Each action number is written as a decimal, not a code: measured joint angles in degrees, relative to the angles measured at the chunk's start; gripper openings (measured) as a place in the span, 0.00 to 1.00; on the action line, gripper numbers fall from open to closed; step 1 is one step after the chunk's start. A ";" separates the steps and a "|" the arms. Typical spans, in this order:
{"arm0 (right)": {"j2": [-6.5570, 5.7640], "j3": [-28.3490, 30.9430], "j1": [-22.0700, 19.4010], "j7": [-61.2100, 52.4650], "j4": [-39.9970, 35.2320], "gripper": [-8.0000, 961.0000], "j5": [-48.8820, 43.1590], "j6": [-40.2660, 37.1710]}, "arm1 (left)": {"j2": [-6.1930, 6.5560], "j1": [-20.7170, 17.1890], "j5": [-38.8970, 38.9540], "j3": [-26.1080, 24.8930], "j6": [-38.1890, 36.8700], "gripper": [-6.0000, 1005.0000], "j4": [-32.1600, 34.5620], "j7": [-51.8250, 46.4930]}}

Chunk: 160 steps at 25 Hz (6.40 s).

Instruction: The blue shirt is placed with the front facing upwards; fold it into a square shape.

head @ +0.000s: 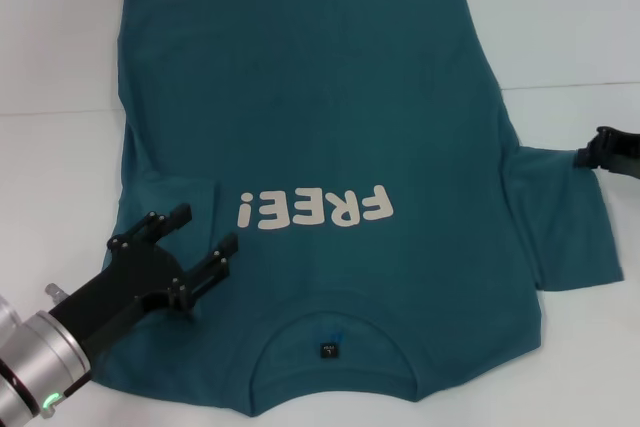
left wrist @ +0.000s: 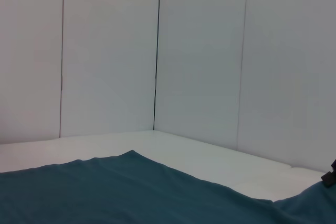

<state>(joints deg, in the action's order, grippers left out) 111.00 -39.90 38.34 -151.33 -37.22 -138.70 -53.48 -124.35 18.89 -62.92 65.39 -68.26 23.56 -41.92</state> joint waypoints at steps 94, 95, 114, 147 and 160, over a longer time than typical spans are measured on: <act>2.14 -5.40 -2.99 9.21 -14.52 0.71 10.23 -23.98 | 3.03 -5.11 -3.66 -0.46 -0.80 0.72 7.95 -17.32; 2.12 -4.59 -4.31 10.90 -14.52 0.71 11.41 -24.50 | 3.30 -5.97 -4.30 -0.59 -1.01 0.72 9.08 -19.44; 3.56 6.27 -13.46 31.12 -10.17 0.71 18.49 -27.56 | 0.34 -20.39 -30.29 -11.61 -2.10 0.73 28.36 -40.47; 3.14 6.39 -12.61 29.76 -9.53 0.71 18.37 -27.65 | -0.03 -13.75 -35.67 -12.62 5.20 0.61 22.21 -34.34; 2.98 6.50 -13.08 28.36 -9.54 0.71 18.54 -28.17 | -0.21 -13.64 -34.93 -12.28 5.09 0.20 22.30 -33.82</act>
<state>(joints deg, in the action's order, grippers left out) 113.98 -33.40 25.26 -122.97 -46.76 -120.15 -81.65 -124.55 5.25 -97.86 53.11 -63.18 45.86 -75.74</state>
